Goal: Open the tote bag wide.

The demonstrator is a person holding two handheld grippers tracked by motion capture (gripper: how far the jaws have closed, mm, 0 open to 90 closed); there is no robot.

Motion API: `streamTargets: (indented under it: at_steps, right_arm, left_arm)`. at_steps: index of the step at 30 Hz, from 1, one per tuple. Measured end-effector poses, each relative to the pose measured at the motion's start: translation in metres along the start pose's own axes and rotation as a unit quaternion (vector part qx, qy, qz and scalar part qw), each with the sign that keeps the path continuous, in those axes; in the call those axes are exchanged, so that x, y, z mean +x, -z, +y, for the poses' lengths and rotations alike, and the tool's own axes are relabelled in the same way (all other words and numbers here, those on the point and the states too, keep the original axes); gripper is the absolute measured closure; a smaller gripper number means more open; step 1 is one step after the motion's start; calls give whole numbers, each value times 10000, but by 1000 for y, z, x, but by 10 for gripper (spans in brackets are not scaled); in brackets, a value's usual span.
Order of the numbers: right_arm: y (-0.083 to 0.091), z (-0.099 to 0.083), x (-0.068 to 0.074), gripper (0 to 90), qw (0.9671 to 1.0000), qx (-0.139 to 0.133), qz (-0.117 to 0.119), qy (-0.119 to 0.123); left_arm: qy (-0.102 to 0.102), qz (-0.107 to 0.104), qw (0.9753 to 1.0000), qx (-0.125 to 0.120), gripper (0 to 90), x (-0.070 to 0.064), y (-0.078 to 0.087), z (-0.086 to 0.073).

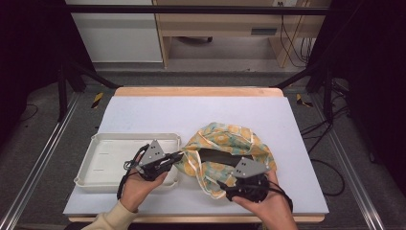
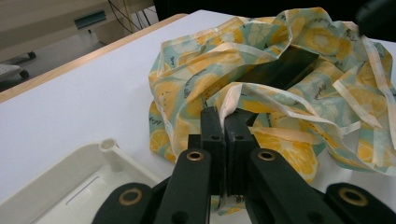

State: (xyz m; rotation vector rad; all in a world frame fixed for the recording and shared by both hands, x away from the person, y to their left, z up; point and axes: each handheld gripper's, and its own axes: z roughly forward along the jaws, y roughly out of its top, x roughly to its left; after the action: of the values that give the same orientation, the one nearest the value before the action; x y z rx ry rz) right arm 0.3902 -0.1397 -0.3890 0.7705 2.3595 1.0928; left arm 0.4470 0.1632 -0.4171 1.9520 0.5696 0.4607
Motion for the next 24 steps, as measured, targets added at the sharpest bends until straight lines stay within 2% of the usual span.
streamTargets:
  at_steps: [3,5,7,11,14,19,24]
  right_arm:
    - [-6,3,-18,324,9998,76,-134,-83]
    - [-15,2,-27,338,9998,131,-101,-130]
    - [-24,-1,-30,333,9997,219,-62,-134]
    - [-41,-9,-24,301,9993,292,137,-188]
    - [-49,-12,-17,272,9988,397,260,-124]
    - [-56,-15,-12,237,9985,527,107,22]
    - [-58,-17,-11,235,9986,524,47,70]
  left_arm:
    - [-42,-46,10000,9,890,-2,1,1]
    - [-53,-66,10000,-15,890,-3,3,2]
    - [-50,-71,9999,-61,890,-3,5,4]
    - [-48,-73,9998,-156,890,-3,10,7]
    - [-37,-86,9998,-197,890,-3,12,9]
    - [-36,-133,9996,-255,891,-5,16,13]
    - [-75,-167,9992,-362,892,-7,23,20]
